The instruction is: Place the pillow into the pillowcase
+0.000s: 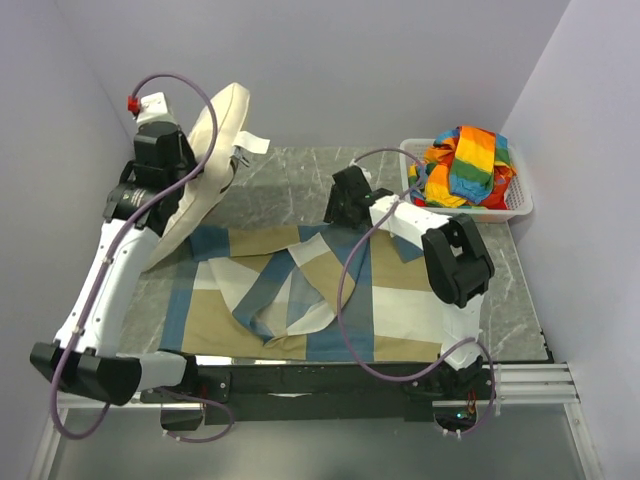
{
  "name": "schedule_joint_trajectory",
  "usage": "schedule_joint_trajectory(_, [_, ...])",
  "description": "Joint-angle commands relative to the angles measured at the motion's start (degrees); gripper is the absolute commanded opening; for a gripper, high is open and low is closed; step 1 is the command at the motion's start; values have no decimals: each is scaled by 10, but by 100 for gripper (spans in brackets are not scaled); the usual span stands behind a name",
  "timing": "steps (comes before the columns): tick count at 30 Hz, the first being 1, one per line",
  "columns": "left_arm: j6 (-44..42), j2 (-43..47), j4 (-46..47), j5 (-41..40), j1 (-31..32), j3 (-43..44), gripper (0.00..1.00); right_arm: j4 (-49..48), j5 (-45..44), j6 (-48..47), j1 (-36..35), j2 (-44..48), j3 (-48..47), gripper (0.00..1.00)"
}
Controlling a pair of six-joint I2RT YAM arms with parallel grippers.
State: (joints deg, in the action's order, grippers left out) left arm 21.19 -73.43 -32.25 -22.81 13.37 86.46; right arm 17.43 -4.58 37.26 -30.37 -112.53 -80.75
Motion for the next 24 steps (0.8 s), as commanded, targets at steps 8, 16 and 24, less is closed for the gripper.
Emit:
schedule_joint_trajectory(8, [5,166,-28,0,-4,-49,1,45,62,10,46,-89,-161,0])
schedule_joint_trajectory(16, [25,248,-50,4,-4,-117,1,17,47,-120,26,-16,-103,36])
schedule_joint_trajectory(24, [35,267,-42,12,-4,-133,1,-12,22,-305,-73,28,-34,49])
